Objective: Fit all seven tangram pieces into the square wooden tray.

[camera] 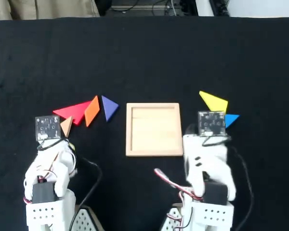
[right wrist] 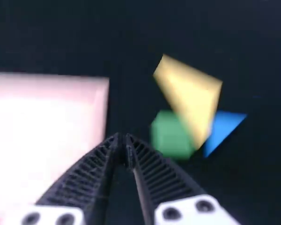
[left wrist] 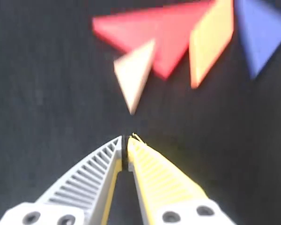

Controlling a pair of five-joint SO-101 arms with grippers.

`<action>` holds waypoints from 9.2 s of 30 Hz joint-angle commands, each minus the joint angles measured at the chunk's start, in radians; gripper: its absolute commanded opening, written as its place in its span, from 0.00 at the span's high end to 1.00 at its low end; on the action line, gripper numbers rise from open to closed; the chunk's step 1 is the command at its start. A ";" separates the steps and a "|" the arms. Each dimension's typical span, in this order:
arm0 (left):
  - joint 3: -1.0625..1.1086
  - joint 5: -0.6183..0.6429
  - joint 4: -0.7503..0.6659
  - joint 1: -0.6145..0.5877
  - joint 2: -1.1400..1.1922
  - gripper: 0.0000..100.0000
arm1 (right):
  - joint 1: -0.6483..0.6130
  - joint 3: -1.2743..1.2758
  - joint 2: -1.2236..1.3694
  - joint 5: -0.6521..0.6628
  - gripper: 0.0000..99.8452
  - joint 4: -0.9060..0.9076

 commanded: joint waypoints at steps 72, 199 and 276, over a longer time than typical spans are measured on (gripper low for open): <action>0.019 -0.124 -0.250 0.156 -0.003 0.97 | 0.195 -1.679 2.146 0.634 0.66 0.374; 0.019 -0.124 -0.249 0.225 -0.003 0.97 | -0.018 -1.960 2.029 0.123 0.78 0.848; 0.019 -0.124 -0.249 0.226 -0.003 0.97 | -0.542 -1.620 1.969 -0.328 0.80 0.669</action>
